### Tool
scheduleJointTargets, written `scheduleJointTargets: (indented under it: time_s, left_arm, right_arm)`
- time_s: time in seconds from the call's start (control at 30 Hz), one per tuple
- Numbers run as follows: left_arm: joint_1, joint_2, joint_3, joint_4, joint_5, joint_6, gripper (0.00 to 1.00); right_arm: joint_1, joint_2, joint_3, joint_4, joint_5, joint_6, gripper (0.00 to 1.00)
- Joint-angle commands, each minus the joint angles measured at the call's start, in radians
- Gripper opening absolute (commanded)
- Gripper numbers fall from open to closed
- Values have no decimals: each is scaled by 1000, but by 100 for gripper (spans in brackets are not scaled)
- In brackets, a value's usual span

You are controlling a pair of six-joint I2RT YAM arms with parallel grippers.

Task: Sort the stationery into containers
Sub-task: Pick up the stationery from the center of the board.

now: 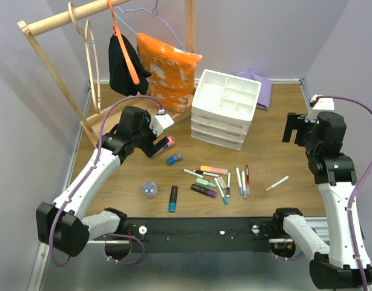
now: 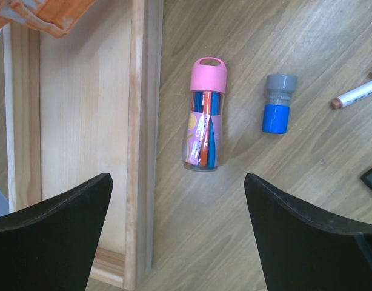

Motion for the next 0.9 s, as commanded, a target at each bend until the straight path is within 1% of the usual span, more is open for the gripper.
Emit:
scheduleJointTargets:
  time_s: [0.0, 0.1, 0.13, 0.2, 0.3, 0.43, 0.5, 0.6, 0.67, 0.7, 0.87]
  left_arm:
    - [-3, 61, 29, 2, 0, 91, 99]
    - [11, 110, 59, 6, -14, 123, 99]
    - [19, 132, 72, 1, -11, 123, 99]
    - [34, 156, 110, -22, 3, 122, 99]
    - [48, 196, 133, -47, 16, 145, 99]
    - [59, 238, 118, -39, 6, 220, 99]
    - [69, 284, 142, -68, 2, 260, 98]
    - [89, 356, 187, -88, -21, 251, 97]
    - [96, 412, 214, -132, -34, 244, 92]
    - [99, 431, 242, -146, -26, 252, 87]
    - [97, 505, 303, -162, 26, 246, 83]
  right_arm:
    - [-3, -25, 18, 10, -43, -7, 100]
    - [-1, -57, -2, -7, -180, -89, 100]
    - [-1, -71, -10, 9, -226, -83, 100]
    - [-3, -55, -13, -2, -245, -49, 100]
    - [-3, -22, -16, -10, -231, -8, 100]
    - [-3, -16, -28, 12, -251, -20, 100]
    - [-3, 7, -21, 10, -248, -8, 100]
    - [-3, 21, -16, 16, -253, 11, 100]
    - [-3, 22, -19, 19, -257, 12, 100]
    - [-3, 22, -22, 21, -256, 14, 100]
    - [-3, 25, -45, 36, -227, 8, 100]
